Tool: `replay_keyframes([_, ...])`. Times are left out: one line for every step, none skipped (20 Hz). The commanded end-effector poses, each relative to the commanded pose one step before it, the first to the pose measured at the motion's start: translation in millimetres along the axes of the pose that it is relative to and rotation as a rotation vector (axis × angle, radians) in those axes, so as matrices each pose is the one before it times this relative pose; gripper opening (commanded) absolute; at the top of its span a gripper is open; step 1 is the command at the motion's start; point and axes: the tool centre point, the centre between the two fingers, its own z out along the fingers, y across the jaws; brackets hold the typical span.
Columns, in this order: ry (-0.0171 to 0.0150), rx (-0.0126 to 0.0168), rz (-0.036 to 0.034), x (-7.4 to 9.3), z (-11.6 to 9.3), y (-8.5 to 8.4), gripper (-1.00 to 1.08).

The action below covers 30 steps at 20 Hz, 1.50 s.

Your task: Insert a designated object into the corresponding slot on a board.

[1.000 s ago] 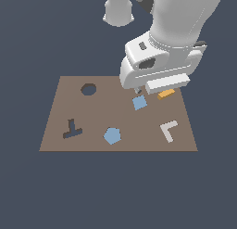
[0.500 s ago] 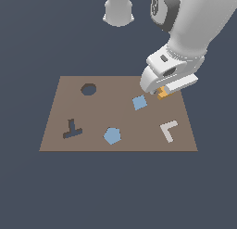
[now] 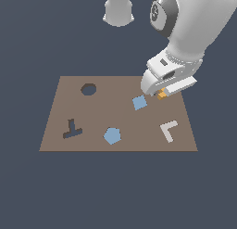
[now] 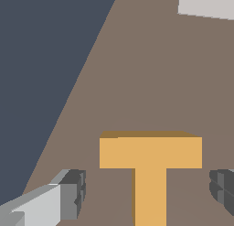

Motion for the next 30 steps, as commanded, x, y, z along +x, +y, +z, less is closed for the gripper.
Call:
replay_keyframes([-0.00077,-0.00036,-0.00094,-0.64,7.70,-0.09,1.00])
replay_keyframes([0.00010,-0.00051,-0.00082,-0.05,1.73,-0.36,1.00])
replay_keyframes([0.00000,0.00000,0.00000,-0.07,1.10,0.07,1.00])
replay_keyframes([0.00000,0.00000,0.00000,-0.02,0.37,0.02,1.00])
replay_keyframes([0.00000,0.00000,0.00000,0.00,0.00,0.00,-1.00])
replay_keyframes([0.00000,0.00000,0.00000,0.00,0.00,0.00,-1.00])
replay_keyframes([0.00000,0.00000,0.00000,0.00,0.00,0.00,-1.00])
replay_keyframes([0.00000,0.00000,0.00000,0.00,0.00,0.00,-1.00])
replay_keyframes([0.00000,0.00000,0.00000,0.00,0.00,0.00,-1.00])
replay_keyframes([0.00000,0.00000,0.00000,0.00,0.00,0.00,-1.00])
replay_keyframes([0.00000,0.00000,0.00000,0.00,0.00,0.00,-1.00])
replay_keyframes([0.00000,0.00000,0.00000,0.00,0.00,0.00,-1.00])
replay_keyframes([0.00000,0.00000,0.00000,0.00,0.00,0.00,-1.00])
replay_keyframes([0.00000,0.00000,0.00000,0.00,0.00,0.00,-1.00])
replay_keyframes([0.00000,0.00000,0.00000,-0.07,-0.14,-0.01,-1.00])
replay_keyframes([0.00000,0.00000,0.00000,0.00,-0.01,0.00,-1.00])
replay_keyframes([0.00000,0.00000,0.00000,0.02,-0.01,0.32,-1.00])
replay_keyframes([-0.00009,-0.00020,0.00065,0.01,0.00,1.34,-1.00])
replay_keyframes([0.00000,0.00001,0.00069,0.04,-0.06,2.01,-1.00])
replay_keyframes([0.00000,0.00000,0.00138,0.03,-0.08,3.05,-1.00])
replay_keyframes([0.00000,0.00000,0.00154,0.06,-0.11,3.80,-1.00])
replay_keyframes([-0.00001,0.00000,0.00195,0.06,-0.13,4.69,-1.00])
replay_keyframes([-0.00001,0.00000,0.00229,0.08,-0.16,5.55,-1.00])
replay_keyframes([-0.00001,0.00000,0.00263,0.10,-0.18,6.42,-1.00])
replay_keyframes([-0.00001,0.00000,0.00305,0.11,-0.21,7.34,-1.00])
replay_keyframes([-0.00001,0.00000,0.00338,0.13,-0.23,8.24,-1.00])
replay_keyframes([-0.00001,-0.00001,0.00378,0.15,-0.26,9.18,-1.00])
replay_keyframes([-0.00001,-0.00001,0.00420,0.17,-0.29,10.10,-1.00])
replay_keyframes([-0.00001,-0.00001,0.00442,0.20,-0.31,10.80,-1.00])
replay_keyframes([-0.00001,-0.00001,0.00473,0.22,-0.33,11.45,-1.00])
